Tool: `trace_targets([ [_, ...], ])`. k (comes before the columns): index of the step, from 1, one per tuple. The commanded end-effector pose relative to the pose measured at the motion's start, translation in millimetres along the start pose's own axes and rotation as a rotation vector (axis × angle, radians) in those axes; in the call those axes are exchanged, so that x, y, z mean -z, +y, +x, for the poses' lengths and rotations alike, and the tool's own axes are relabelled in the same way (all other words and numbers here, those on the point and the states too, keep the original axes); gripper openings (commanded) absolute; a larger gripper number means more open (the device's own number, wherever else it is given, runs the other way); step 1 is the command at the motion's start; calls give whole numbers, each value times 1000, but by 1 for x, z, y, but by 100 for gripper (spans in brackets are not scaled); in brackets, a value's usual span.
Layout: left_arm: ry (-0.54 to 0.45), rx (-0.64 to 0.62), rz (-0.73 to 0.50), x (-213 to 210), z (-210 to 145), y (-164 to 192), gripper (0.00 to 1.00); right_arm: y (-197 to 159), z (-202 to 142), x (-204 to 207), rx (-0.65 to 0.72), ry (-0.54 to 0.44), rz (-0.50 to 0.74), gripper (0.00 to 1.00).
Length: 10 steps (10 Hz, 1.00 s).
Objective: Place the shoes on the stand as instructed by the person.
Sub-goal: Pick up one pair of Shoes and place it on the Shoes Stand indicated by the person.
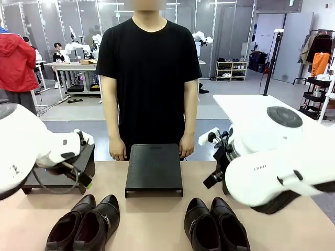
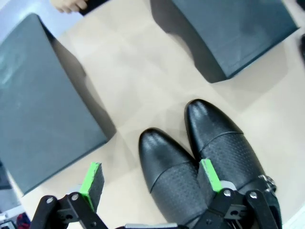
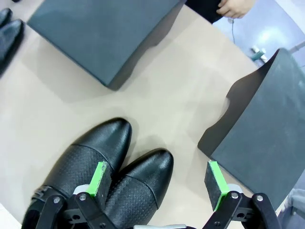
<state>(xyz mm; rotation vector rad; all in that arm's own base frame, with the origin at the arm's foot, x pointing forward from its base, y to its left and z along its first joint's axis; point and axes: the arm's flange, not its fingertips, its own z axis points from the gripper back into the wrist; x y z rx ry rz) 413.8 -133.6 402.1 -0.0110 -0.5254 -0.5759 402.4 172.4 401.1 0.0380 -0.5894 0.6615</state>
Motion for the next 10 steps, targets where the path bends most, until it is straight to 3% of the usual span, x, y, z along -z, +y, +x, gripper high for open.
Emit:
trace_targets([
  [1,49,-16,-79,-40,16,23,100,-13,21,-35,-12,11,80,100],
  [3,28,-37,-193,-69,19,40,100,-25,31,-73,29,1,177,100],
  [5,-24,-92,-493,-106,16,63,100,-51,26,-109,139,-42,390,100],
  [7,-83,-100,-715,-132,-8,95,100,-84,-1,-128,239,-77,563,100],
  [10,-174,-207,-888,-148,-56,150,100,-148,-67,-147,325,-159,802,100],
])
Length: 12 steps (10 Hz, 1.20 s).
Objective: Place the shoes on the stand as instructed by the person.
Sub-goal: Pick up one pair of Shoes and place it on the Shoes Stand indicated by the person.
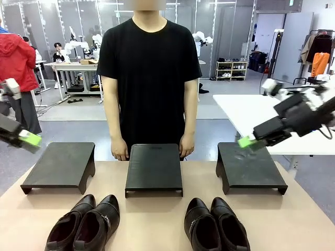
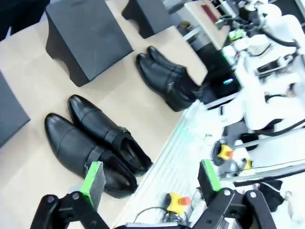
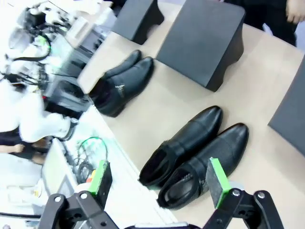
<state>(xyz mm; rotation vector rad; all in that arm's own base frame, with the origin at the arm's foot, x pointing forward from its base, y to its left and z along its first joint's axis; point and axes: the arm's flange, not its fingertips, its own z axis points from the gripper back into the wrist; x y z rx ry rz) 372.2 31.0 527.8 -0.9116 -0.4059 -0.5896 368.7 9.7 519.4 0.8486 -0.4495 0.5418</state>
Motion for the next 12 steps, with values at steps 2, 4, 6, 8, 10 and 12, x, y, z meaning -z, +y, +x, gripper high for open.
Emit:
trace_targets([
  [2,-129,-130,-63,-48,-32,49,100,-63,-48,-65,90,-143,191,100],
  [4,-214,-242,-173,-83,-72,83,100,-101,-89,-97,201,-269,284,100],
  [6,-357,-312,-240,-118,-118,108,100,-128,-127,-126,300,-392,327,100],
  [8,-463,-437,-307,-145,-160,123,100,-136,-158,-155,375,-474,325,100],
  [10,-556,-513,-322,-160,-191,126,100,-143,-183,-179,460,-518,296,100],
  [12,-600,-572,-299,-161,-200,122,100,-146,-194,-186,499,-539,279,100],
])
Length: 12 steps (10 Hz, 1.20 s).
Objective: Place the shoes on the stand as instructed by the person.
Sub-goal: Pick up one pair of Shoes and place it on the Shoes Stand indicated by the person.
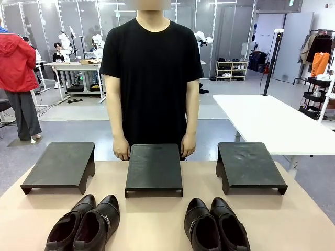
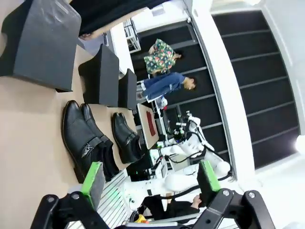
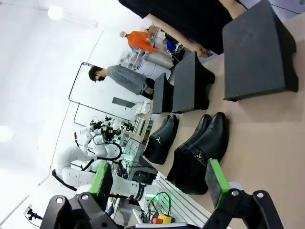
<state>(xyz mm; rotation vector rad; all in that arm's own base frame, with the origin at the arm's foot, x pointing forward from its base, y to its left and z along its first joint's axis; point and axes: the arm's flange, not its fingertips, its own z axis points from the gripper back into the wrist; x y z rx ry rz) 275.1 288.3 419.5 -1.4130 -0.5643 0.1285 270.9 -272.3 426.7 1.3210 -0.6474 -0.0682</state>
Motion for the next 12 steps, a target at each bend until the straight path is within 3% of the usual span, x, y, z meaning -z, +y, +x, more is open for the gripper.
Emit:
trace_targets([
  [1,-48,-50,16,6,1,-12,100,4,8,4,47,-14,-12,100],
  [12,-15,-23,4,-3,-1,-2,100,-1,0,-2,9,-5,-7,100],
])
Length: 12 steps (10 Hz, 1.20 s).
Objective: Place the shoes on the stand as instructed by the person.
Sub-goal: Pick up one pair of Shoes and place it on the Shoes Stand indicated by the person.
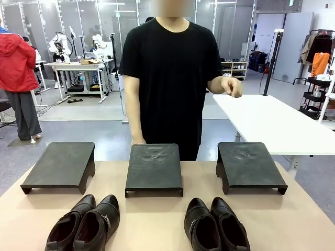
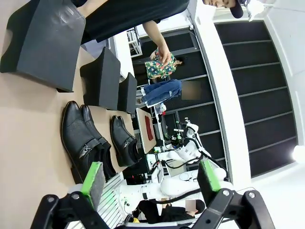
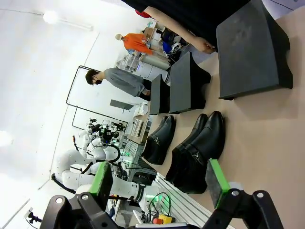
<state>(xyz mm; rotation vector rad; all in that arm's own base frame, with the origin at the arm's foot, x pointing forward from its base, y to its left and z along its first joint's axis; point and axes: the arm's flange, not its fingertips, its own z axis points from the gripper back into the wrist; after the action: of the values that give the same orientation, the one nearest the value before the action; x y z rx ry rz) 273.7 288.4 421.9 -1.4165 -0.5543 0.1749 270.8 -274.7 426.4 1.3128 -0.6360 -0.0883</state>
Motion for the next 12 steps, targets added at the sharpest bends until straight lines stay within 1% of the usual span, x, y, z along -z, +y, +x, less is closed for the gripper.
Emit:
trace_targets([
  [1,5,14,-4,-2,0,1,100,0,-1,0,-8,-3,7,100],
  [12,5,14,-4,-2,0,1,100,0,-1,0,-8,-3,7,100],
])
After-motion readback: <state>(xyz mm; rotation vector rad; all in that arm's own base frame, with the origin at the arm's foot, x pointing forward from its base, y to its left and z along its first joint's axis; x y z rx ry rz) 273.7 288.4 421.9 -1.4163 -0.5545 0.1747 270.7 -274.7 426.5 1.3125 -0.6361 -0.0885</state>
